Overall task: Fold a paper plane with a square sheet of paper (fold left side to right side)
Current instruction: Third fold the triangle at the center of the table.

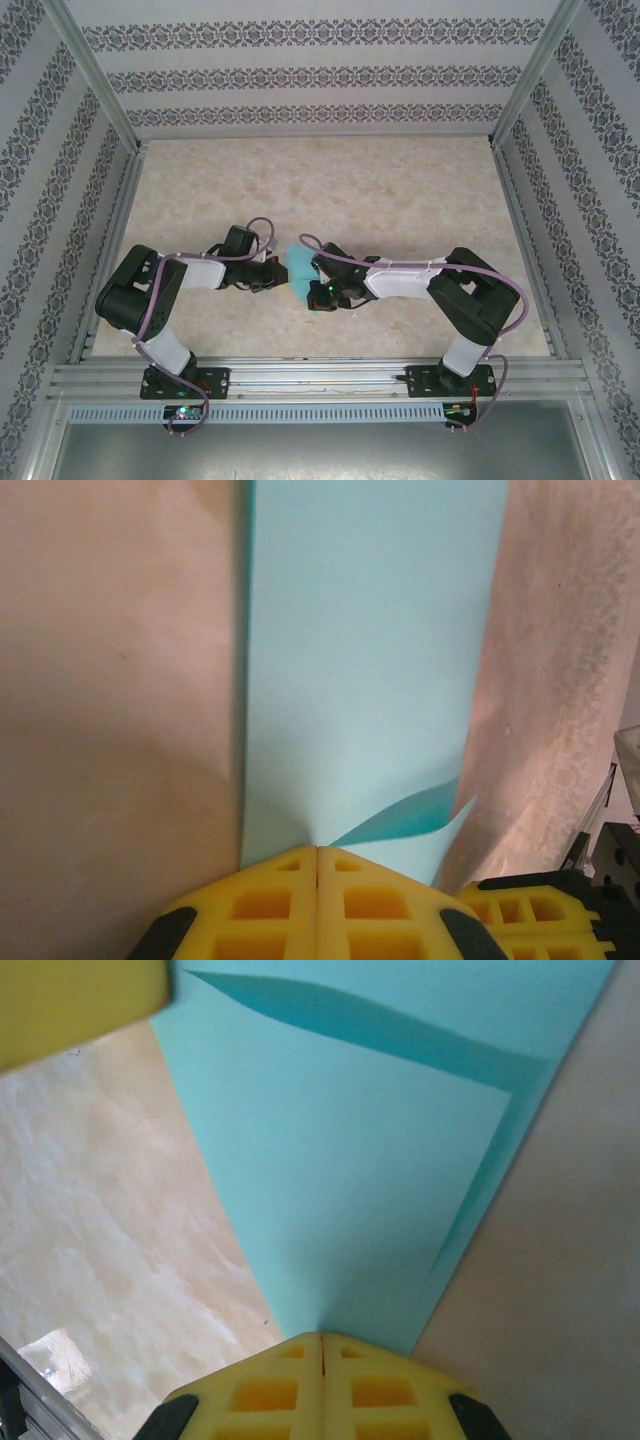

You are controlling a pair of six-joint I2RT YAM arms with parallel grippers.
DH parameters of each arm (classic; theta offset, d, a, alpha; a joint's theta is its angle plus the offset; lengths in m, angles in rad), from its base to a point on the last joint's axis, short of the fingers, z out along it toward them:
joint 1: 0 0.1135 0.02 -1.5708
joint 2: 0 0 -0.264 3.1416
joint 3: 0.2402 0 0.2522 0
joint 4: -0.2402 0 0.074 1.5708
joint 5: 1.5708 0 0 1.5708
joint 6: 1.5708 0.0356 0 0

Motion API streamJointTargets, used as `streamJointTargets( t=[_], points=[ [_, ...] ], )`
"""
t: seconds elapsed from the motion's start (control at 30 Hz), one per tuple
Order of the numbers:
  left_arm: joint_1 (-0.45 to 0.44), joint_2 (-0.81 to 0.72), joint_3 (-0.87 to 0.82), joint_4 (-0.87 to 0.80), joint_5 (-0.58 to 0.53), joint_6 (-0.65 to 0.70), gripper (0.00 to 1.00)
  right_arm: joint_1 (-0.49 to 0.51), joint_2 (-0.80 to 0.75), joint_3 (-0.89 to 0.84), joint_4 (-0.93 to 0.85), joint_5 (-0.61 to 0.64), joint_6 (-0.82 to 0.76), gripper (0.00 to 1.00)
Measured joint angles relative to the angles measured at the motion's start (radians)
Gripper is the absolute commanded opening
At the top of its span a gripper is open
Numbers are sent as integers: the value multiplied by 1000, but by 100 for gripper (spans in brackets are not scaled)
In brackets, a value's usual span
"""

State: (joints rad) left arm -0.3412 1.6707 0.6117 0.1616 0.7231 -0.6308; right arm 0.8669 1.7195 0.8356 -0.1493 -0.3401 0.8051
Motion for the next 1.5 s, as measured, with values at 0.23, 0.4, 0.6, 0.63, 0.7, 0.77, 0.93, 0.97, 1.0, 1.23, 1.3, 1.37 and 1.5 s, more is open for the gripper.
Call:
streamJointTargets(
  t=[0.23,0.4,0.6,0.63,0.7,0.77,0.93,0.97,1.0,1.23,1.3,1.37,1.5],
  points=[
    [40,11,19,-32,24,39,0,0,0,0,0,0,0,0],
    [74,-64,21,-95,-51,76,0,0,0,0,0,0,0,0],
    [69,-196,12,-109,-23,76,0,0,0,0,0,0,0,0],
    [60,-199,3,-101,-12,70,0,0,-1,0,0,0,0,0],
    [31,-191,-15,-83,13,50,0,0,-2,0,0,2,0,0],
    [-7,-167,-25,-66,36,31,0,0,-2,0,0,3,0,0],
    [-79,-87,-20,-16,64,-1,0,-1,-2,0,-1,3,0,0],
    [-84,-75,-18,-7,67,-6,0,-1,-2,0,-1,3,0,0],
    [-85,-62,-14,3,68,-11,0,-1,-2,0,-1,3,0,0],
    [-85,13,14,31,63,-24,0,-1,-2,0,-1,3,-3,0],
    [-84,34,14,33,60,-25,0,-1,-4,0,-2,4,-5,0],
    [-84,36,17,31,58,-24,0,-1,-6,0,-5,7,-8,0],
    [-84,36,24,13,51,-23,0,-1,-8,0,-5,8,-16,0]
  ],
)
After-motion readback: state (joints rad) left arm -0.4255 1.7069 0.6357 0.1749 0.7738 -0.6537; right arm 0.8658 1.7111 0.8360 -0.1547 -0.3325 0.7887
